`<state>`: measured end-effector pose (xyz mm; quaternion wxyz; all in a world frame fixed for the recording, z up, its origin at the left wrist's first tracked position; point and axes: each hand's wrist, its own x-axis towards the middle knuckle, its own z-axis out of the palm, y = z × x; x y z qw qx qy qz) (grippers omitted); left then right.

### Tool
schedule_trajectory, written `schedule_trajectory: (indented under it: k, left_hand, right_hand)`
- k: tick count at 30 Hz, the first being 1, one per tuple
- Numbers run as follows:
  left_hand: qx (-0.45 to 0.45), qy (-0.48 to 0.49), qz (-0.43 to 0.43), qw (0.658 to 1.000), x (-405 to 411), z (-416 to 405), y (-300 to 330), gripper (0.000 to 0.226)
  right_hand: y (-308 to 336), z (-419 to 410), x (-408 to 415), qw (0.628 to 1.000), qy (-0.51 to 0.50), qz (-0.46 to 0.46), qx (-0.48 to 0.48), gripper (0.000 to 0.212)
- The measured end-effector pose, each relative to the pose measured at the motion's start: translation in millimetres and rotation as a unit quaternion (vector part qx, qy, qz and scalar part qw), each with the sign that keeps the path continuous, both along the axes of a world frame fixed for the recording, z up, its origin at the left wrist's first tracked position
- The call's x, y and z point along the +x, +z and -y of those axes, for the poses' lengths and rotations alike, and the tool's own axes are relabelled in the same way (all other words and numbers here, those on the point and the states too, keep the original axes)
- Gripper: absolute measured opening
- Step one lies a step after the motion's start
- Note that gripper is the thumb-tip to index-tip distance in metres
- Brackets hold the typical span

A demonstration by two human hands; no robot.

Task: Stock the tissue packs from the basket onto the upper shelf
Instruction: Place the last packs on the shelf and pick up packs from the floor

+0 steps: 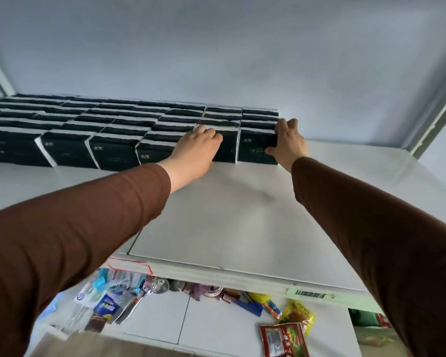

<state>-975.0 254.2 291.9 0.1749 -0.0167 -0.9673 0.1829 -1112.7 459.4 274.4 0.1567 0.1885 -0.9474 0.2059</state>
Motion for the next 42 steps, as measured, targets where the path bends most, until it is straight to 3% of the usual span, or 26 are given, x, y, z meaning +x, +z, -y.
schedule_trajectory:
  k: [4, 11, 21, 25, 27, 34, 39, 42]
  left_hand:
    - [0.040, -0.012, 0.006, 0.999, 31, -3, 3, 0.041]
    - [0.124, -0.028, -0.024, 0.992, 113, 22, 8, 0.041]
    - [0.182, 0.003, 0.000, 0.983, 345, 158, -61, 0.038]
    - [0.206, 0.038, 0.039, 0.977, 432, 208, -122, 0.026]
    - [0.235, 0.076, 0.074, 0.966, 468, 233, -160, 0.032]
    - [0.306, 0.207, 0.203, 0.907, 564, 304, -336, 0.038]
    - [0.350, 0.280, 0.287, 0.847, 627, 340, -485, 0.028]
    - [0.379, 0.323, 0.304, 0.812, 655, 354, -576, 0.039]
  right_hand:
    - [5, -2, 21, 0.998, -0.013, -0.046, 0.042, 0.062]
    - [19, 33, 139, 0.989, 0.125, -0.074, 0.033, 0.037]
    - [-39, 163, 370, 0.970, 0.239, -0.042, 0.008, 0.029]
    - [-112, 226, 439, 0.961, 0.269, 0.054, 0.033, 0.031]
    - [-155, 256, 469, 0.952, 0.283, 0.109, 0.050, 0.034]
    - [-340, 340, 544, 0.893, 0.315, 0.291, 0.137, 0.042]
    - [-489, 377, 582, 0.851, 0.334, 0.355, 0.197, 0.038]
    - [-581, 393, 601, 0.841, 0.311, 0.383, 0.223, 0.040]
